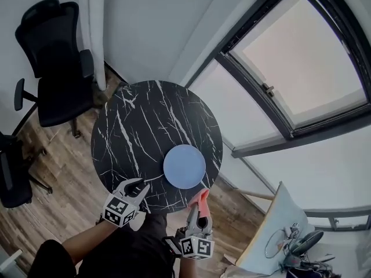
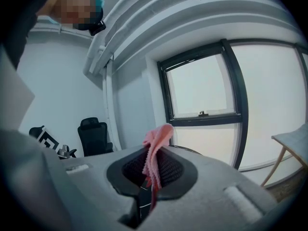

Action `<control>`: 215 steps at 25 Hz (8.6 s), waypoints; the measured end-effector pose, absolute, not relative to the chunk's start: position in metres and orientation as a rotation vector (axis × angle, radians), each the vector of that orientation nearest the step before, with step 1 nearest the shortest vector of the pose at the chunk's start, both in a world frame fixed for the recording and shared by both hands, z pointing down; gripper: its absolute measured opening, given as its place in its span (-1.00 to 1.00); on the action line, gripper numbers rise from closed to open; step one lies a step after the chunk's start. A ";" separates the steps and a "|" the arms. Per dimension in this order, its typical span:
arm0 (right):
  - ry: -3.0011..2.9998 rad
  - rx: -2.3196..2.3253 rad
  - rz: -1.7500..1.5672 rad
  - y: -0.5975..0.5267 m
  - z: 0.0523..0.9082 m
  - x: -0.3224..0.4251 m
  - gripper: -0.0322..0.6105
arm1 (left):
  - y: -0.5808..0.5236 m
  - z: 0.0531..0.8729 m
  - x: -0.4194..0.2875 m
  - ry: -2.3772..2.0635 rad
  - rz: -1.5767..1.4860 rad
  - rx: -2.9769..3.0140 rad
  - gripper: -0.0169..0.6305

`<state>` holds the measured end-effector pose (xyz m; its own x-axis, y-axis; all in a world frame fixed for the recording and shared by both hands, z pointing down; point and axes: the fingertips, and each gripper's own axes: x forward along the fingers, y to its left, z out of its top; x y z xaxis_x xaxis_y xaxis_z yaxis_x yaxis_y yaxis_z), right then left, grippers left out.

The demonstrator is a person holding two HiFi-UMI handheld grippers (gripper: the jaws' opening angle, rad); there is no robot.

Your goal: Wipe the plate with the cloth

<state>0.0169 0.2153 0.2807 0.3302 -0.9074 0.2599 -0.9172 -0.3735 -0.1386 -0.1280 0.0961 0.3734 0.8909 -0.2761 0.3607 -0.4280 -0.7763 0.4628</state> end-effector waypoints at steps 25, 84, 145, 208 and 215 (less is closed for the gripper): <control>-1.859 2.280 0.866 0.136 0.426 0.181 -0.86 | 0.057 0.500 0.003 -0.784 0.636 2.234 -0.47; -1.529 1.930 1.221 0.023 0.625 0.169 -0.87 | 0.075 0.621 0.024 -0.622 0.865 2.155 -0.76; -1.548 1.492 0.916 0.059 0.626 0.157 -0.87 | 0.062 0.620 0.019 -0.687 0.841 2.127 -0.91; -1.781 0.389 0.585 0.216 0.635 -0.002 -0.87 | 0.066 0.619 0.015 -0.705 0.693 2.002 -0.87; -1.850 0.417 0.565 0.180 0.636 -0.019 -0.87 | 0.066 0.620 0.013 -0.687 0.671 1.990 -0.87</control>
<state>-0.0188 0.1797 0.6355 -0.3350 -0.0127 0.9421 -0.5371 0.8241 -0.1799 0.0127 0.0659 0.6198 0.6983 -0.2033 0.6863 -0.6910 -0.4417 0.5723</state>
